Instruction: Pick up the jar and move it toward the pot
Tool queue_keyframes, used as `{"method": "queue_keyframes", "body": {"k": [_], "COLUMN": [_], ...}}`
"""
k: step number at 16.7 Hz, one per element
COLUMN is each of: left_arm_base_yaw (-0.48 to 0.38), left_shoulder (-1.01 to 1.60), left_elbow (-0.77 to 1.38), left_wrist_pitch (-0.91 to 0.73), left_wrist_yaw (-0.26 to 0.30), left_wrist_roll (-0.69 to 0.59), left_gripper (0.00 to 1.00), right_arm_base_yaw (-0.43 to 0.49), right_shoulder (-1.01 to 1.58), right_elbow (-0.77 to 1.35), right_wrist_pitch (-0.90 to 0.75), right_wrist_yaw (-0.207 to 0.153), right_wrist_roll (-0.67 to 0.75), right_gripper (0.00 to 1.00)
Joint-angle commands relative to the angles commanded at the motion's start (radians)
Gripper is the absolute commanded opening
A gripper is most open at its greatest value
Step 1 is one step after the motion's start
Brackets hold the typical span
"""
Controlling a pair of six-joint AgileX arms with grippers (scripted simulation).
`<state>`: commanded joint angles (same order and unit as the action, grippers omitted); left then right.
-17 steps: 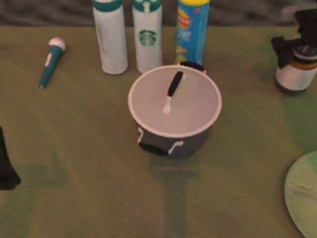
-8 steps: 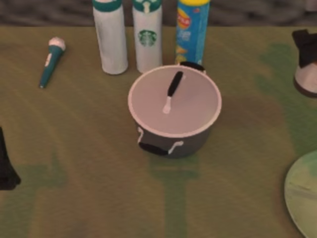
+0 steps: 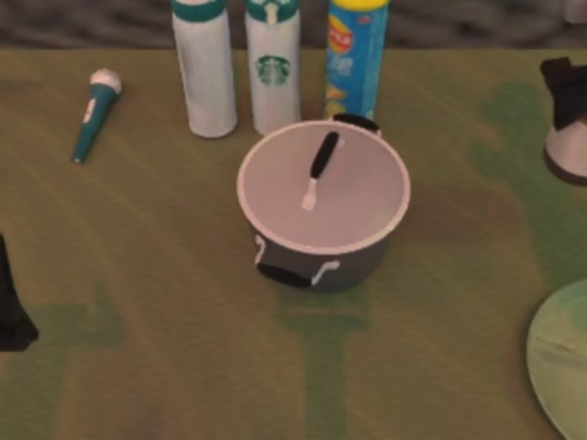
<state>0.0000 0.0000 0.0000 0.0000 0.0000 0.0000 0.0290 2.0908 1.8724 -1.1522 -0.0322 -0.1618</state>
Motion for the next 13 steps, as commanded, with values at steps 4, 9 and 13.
{"method": "queue_keyframes", "body": {"k": [4, 9, 13], "left_arm_base_yaw": [0.0, 0.0, 0.0], "left_shoulder": [0.0, 0.0, 0.0], "left_elbow": [0.0, 0.0, 0.0], "left_wrist_pitch": [0.0, 0.0, 0.0], "left_wrist_yaw": [0.0, 0.0, 0.0], "left_wrist_roll": [0.0, 0.0, 0.0], "left_gripper": [1.0, 1.0, 1.0], "right_arm_base_yaw": [0.086, 0.229, 0.276], "right_shoulder": [-0.019, -0.052, -0.064], "right_elbow": [-0.088, -0.238, -0.287], "right_wrist_pitch": [0.067, 0.181, 0.218], "right_wrist_yaw": [0.028, 0.078, 0.094], "right_wrist_roll": [0.147, 0.405, 0.471], "right_gripper": [0.0, 0.0, 0.0]}}
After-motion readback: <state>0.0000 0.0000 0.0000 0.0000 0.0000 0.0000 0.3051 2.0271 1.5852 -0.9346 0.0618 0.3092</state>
